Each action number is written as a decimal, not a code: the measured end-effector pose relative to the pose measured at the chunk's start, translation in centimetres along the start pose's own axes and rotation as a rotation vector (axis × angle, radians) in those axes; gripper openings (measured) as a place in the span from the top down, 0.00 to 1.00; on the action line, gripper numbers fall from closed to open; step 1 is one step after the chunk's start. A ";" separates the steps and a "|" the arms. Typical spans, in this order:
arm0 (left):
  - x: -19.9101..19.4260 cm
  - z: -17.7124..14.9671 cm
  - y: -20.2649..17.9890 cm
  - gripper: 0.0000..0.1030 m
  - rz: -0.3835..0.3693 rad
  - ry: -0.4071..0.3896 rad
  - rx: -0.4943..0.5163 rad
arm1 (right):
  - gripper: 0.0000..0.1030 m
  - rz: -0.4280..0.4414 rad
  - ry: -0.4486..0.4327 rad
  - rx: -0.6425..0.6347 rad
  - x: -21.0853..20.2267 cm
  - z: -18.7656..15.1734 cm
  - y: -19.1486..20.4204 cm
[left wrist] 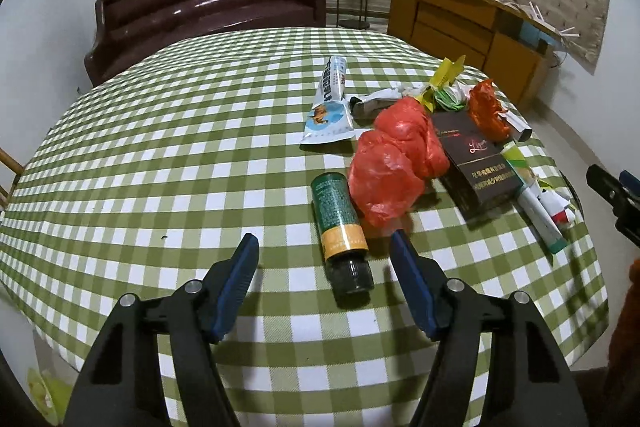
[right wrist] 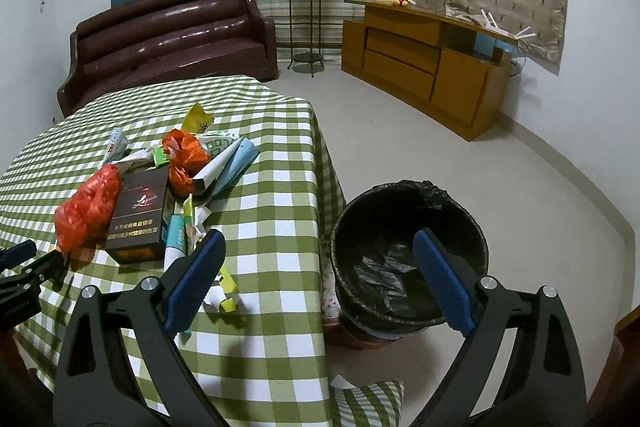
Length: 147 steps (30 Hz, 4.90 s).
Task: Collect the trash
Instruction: 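Grasp the green spray can with the left tool while the right tool grasps yellow-white wrappers, then lift the green can with the left tool while the right tool carries wrappers over the bin, then open both tools over the black bin to drop the can and wrappers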
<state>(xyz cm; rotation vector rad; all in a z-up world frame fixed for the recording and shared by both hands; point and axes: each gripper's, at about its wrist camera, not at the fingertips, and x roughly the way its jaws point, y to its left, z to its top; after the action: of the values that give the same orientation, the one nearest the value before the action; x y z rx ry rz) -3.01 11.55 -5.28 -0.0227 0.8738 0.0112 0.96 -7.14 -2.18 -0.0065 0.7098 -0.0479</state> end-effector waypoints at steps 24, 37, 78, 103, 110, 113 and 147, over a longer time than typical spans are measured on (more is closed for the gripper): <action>1.0 1.0 1.0 0.75 0.013 0.022 0.032 | 0.28 0.060 0.032 -0.049 0.6 -0.6 2.4; 0.7 1.5 4.4 0.75 0.060 0.023 -0.040 | 0.54 0.159 0.115 -0.112 3.1 -0.3 5.0; -0.5 8.3 -8.5 0.75 -0.143 -0.164 0.131 | 0.82 0.017 -0.002 0.018 -0.3 1.9 -4.5; 5.4 10.8 -26.3 0.75 -0.274 -0.133 0.331 | 0.81 -0.097 0.013 0.149 4.1 1.9 -13.4; 6.6 11.8 -28.0 0.75 -0.262 -0.116 0.347 | 0.81 -0.107 0.011 0.168 5.0 2.1 -14.3; 6.9 11.9 -28.6 0.75 -0.256 -0.111 0.356 | 0.81 -0.111 0.013 0.178 5.3 1.9 -14.6; 5.9 12.6 -27.0 0.39 -0.221 -0.105 0.304 | 0.58 -0.123 0.014 0.198 6.0 2.1 -15.1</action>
<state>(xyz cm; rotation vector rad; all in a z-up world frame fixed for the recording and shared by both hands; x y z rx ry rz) 10.94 -15.11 -1.37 0.1648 0.7564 -0.3250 6.24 -22.48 -4.12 0.1404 0.7153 -0.2357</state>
